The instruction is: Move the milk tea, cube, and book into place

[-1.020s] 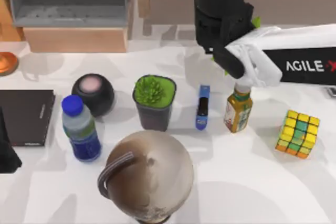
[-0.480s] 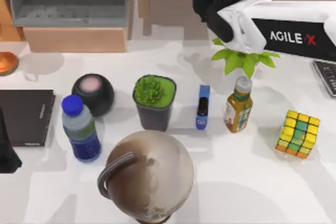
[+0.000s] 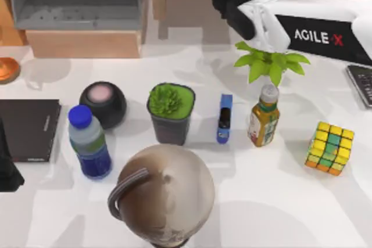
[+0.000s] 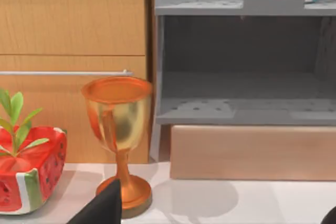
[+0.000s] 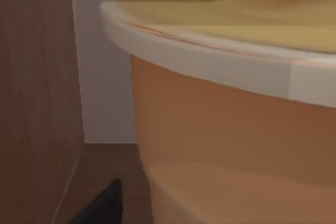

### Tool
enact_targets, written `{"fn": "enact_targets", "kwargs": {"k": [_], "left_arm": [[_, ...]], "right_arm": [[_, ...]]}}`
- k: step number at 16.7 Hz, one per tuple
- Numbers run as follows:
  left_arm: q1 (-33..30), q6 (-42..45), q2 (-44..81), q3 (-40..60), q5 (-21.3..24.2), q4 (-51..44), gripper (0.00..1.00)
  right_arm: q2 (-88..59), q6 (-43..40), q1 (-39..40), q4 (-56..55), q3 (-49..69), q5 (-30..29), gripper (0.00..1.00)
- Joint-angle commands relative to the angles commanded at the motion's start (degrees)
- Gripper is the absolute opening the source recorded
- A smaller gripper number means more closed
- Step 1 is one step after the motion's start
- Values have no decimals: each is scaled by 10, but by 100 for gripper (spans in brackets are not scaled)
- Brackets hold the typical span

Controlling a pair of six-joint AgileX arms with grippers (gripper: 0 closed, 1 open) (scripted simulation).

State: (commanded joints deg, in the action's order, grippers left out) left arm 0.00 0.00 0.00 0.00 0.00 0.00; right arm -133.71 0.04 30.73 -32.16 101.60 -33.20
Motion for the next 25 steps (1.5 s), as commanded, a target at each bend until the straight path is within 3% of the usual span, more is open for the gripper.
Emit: {"fn": "enact_targets", "kwargs": {"k": [12, 25], "left_arm": [[0, 0, 0, 0, 0, 0, 100], [0, 0, 0, 0, 0, 0, 100]], "right_arm": [[0, 0, 0, 0, 0, 0, 2], [43, 5, -2, -32, -41, -10, 0]]}}
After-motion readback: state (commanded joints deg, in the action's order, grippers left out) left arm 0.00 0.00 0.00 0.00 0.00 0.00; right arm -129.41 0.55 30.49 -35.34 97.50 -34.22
